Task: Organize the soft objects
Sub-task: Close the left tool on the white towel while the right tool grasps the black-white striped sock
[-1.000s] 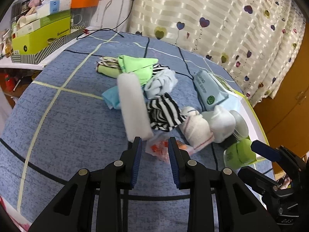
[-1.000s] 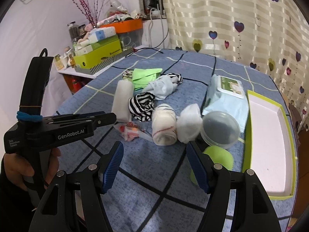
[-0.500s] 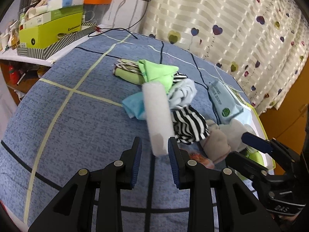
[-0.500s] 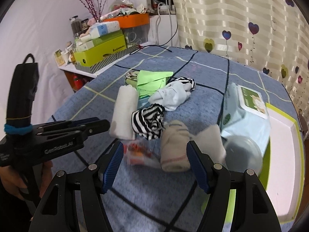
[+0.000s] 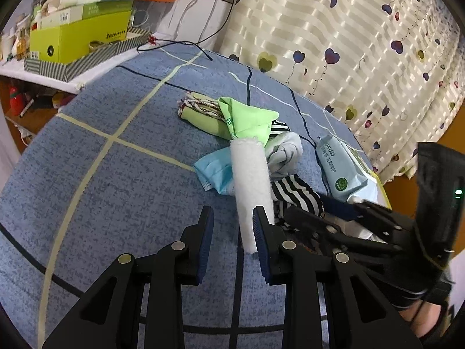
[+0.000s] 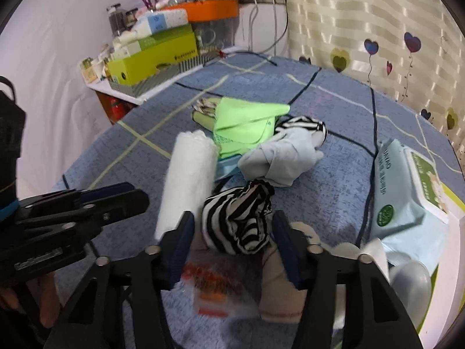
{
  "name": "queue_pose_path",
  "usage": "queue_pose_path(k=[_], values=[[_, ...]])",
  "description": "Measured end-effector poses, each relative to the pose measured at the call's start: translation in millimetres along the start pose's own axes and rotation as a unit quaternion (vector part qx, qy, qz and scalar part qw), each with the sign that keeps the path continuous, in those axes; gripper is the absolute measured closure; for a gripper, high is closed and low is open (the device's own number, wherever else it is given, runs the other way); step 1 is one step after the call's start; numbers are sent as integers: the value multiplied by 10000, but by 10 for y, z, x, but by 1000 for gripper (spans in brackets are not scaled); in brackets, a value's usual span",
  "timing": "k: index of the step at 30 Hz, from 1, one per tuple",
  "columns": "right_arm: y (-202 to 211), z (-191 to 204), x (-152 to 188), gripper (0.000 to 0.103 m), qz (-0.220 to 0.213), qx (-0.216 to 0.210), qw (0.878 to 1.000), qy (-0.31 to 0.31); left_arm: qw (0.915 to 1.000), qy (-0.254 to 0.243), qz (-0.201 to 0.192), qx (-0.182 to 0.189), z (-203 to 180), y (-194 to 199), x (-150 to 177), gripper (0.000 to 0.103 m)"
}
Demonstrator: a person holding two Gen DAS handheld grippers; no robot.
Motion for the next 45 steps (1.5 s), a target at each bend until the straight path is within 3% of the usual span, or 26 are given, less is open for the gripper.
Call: queue_pose_path(k=[1, 2, 9, 11, 12, 13, 29, 30, 33, 45], values=[[-32, -14, 3, 86, 29, -7, 10000, -18, 10000, 4, 24, 7, -5, -18, -1, 74], [-53, -45, 10, 93, 60, -8, 10000, -67, 10000, 4, 42, 24, -15, -36, -4, 74], [166, -110, -84, 96, -241, -5, 9996, -127, 9998, 55, 125, 159, -100, -164, -26, 74], [242, -131, -98, 96, -316, 16, 9994, -158, 9998, 34, 128, 161, -135, -194, -29, 67], [275, -137, -100, 96, -343, 10, 9993, -178, 9997, 54, 131, 197, -155, -214, -31, 56], [312, -141, -106, 96, -378, -2, 9991, -198, 9996, 75, 127, 236, -170, -228, -32, 53], [598, -190, -165, 96, -663, 80, 9976, -194, 9993, 197, 312, 75, -189, -499, 11, 53], [611, -190, -163, 96, -674, 91, 9975, -197, 9993, 195, 294, 79, -189, -490, 13, 54], [659, -203, -170, 96, -716, 122, 9971, -216, 9997, 87, 206, -17, -190, -431, -2, 77], [919, -164, -166, 96, -932, 158, 9953, -209, 9994, -286, -166, 86, -428, -21, -69, 82]])
Point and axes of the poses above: each gripper's, at about its wrist camera, not at the fingertips, and y roughly against the way its jaws point, z to its left, x to its underside, the point moved 4 cm from there along -y, roughly the way its jaws point, and after that the axes turned 10 degrees about -z, right-handed, at the moved point
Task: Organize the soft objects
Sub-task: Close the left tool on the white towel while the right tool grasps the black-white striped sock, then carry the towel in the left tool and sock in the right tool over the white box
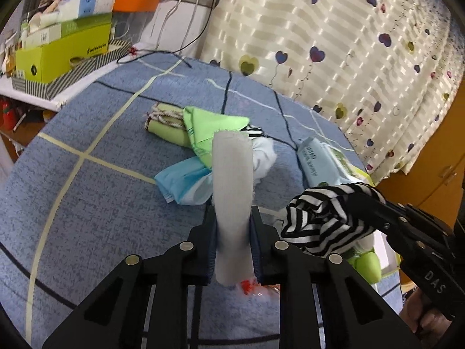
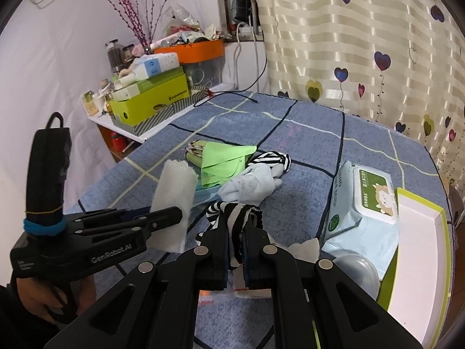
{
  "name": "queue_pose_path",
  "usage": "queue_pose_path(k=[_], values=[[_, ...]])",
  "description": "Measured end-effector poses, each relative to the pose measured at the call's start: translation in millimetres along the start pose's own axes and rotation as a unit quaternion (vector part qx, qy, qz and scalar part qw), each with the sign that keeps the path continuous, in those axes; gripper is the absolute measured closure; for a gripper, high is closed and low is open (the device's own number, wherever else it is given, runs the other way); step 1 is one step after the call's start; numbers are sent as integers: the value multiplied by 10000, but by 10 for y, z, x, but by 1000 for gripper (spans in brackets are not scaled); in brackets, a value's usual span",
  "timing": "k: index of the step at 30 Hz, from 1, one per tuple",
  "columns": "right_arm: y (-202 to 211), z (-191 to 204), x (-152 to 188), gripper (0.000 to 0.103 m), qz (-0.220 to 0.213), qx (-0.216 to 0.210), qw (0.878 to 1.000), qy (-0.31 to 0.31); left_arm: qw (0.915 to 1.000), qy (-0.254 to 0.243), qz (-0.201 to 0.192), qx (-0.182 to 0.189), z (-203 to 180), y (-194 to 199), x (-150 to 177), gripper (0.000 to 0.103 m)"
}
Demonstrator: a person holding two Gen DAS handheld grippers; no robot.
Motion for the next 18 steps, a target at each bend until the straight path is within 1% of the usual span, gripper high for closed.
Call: queue_pose_path(k=[4, 10, 18], values=[[141, -5, -17, 96, -130, 6, 9999, -12, 9999, -96, -80, 85, -129, 135, -33, 82], [348, -71, -23, 96, -272, 62, 9996, -46, 9993, -289, -86, 238, -380, 223, -21, 82], [715, -315, -54, 96, -548, 328, 9978, -176, 9968, -596, -96, 516, -784, 300, -27, 82]])
Point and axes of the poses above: each gripper's, at about its wrist camera, not at the fingertips, and y roughly against the way its jaws point, z to its left, x to its underside, the point moved 4 cm from there along -y, roughly the way its jaws point, and after that the axes turned 10 degrees about -z, right-handed, at the moved point
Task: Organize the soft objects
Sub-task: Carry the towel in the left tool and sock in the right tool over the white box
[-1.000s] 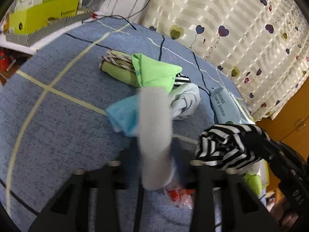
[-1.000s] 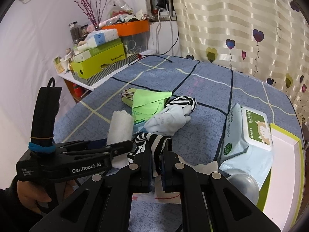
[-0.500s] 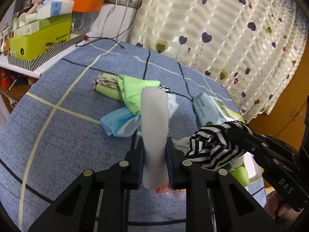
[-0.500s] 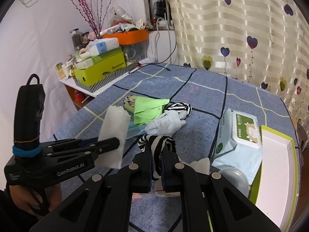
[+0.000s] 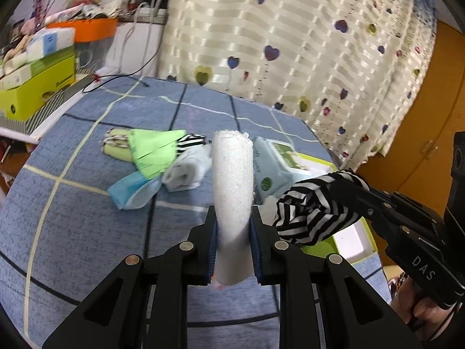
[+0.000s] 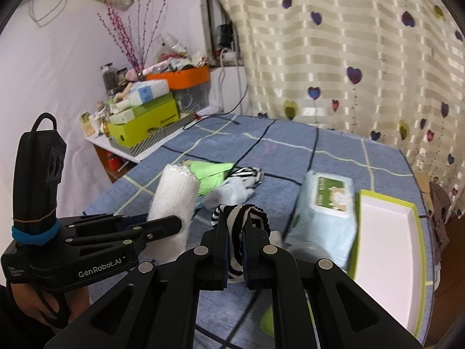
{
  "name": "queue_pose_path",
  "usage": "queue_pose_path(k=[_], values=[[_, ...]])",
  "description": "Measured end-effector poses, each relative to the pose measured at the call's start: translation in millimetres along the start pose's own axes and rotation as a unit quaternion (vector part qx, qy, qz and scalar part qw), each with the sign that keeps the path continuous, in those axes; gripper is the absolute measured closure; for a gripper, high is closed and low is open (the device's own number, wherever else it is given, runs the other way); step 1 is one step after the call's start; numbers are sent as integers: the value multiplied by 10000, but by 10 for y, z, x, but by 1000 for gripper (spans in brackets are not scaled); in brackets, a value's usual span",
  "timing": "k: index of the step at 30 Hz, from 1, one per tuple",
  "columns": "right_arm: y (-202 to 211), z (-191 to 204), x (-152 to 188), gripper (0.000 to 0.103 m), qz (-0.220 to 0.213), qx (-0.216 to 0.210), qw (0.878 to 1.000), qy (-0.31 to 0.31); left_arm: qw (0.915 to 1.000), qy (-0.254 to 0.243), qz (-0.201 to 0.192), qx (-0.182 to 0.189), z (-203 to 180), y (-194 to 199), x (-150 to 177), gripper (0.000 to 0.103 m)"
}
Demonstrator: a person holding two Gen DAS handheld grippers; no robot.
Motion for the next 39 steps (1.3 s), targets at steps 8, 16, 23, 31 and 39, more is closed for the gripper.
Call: queue_pose_path(k=[8, 16, 23, 31, 39], values=[[327, -378, 32, 96, -197, 316, 9990, -236, 9991, -325, 142, 246, -457, -91, 38, 82], [649, -885, 118, 96, -380, 716, 9951, -570, 9954, -717, 245, 579, -1015, -254, 36, 82], [841, -1469, 336, 96, -377, 1123, 9879, -1001, 9904, -986, 423, 874, -1486, -477, 78, 82], [693, -1982, 628, 96, -121, 1280, 9815, -1417, 9858, -1123, 816, 942, -1792, -844, 219, 82], [426, -2364, 784, 96, 108, 1251, 9787, -1622, 9824, -1193, 1111, 912, -1982, -1179, 345, 82]])
Point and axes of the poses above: each gripper's, at about its wrist camera, not at the fingertips, and y roughly against the way its jaws point, z to its left, x to its underside, the point moved 4 cm from there along -y, roughly the way its jaws point, and after that the axes turned 10 degrees about -z, right-handed, at the moved point
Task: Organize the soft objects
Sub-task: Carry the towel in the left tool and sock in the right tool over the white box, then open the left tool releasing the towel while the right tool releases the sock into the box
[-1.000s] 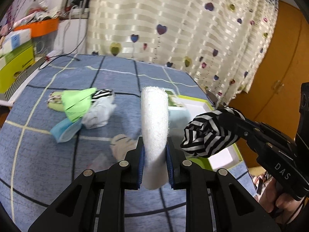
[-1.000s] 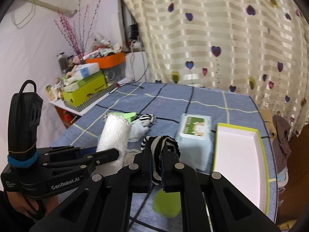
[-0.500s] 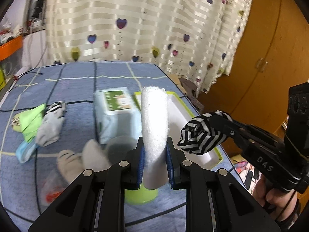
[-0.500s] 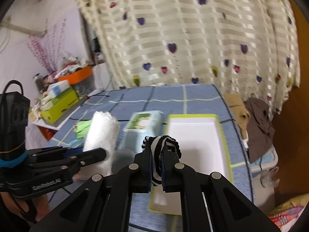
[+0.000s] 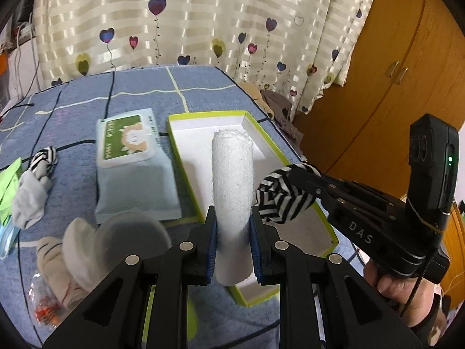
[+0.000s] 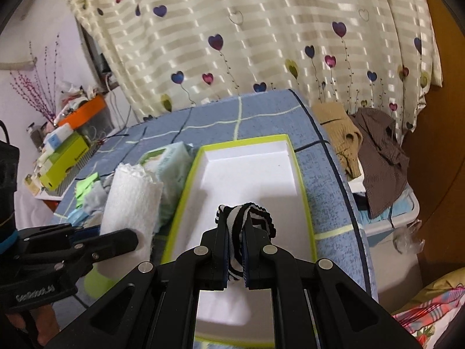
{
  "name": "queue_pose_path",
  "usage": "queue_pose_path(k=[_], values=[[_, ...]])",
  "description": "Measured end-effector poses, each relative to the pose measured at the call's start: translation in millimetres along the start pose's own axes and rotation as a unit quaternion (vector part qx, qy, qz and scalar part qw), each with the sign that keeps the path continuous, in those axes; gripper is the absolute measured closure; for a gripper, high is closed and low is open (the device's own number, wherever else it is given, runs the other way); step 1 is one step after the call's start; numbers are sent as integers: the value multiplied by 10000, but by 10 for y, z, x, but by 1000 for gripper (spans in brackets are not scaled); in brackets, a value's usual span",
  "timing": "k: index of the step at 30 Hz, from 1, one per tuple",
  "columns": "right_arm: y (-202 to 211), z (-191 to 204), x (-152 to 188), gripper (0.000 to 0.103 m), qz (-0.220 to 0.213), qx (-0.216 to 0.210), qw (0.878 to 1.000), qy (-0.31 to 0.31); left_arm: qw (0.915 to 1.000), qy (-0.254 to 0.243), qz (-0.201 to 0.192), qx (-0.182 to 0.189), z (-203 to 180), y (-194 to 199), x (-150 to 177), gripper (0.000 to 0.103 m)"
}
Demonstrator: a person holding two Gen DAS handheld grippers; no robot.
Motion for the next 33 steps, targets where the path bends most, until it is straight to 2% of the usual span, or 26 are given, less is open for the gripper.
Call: queue_pose_path(k=[10, 12, 13, 14, 20, 24, 33], values=[[-258, -215, -57, 95, 86, -86, 9999, -102, 9995, 131, 282, -62, -71, -437, -45, 82], [-262, -231, -77, 82, 76, -113, 9998, -117, 9992, 199, 340, -76, -64, -498, -52, 82], [-250, -247, -89, 63, 41, -71, 9999, -114, 9991, 234, 357, -78, -62, -525, -60, 82], [-235, -254, -97, 52, -2, -51, 9999, -107, 9990, 238, 363, -92, -64, -543, -70, 82], [-115, -266, -167, 51, -184, -35, 9998, -80, 9991, 314, 270, -94, -53, -566, -116, 76], [-35, -262, -173, 51, -241, 33, 9996, -107, 9991, 320, 283, -65, -41, -581, -133, 61], [163, -249, -166, 50, -317, 280, 9991, -42, 9996, 211, 106, 129, -120, -373, -130, 60]])
Point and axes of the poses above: each gripper's, at about its wrist camera, not at the fingertips, and y roughly against the way its jaws point, z to its left, x to its underside, the point moved 4 cm from there along -y, roughly the way its jaws point, and after that the axes turned 10 degrees about -z, right-handed, at the moved point
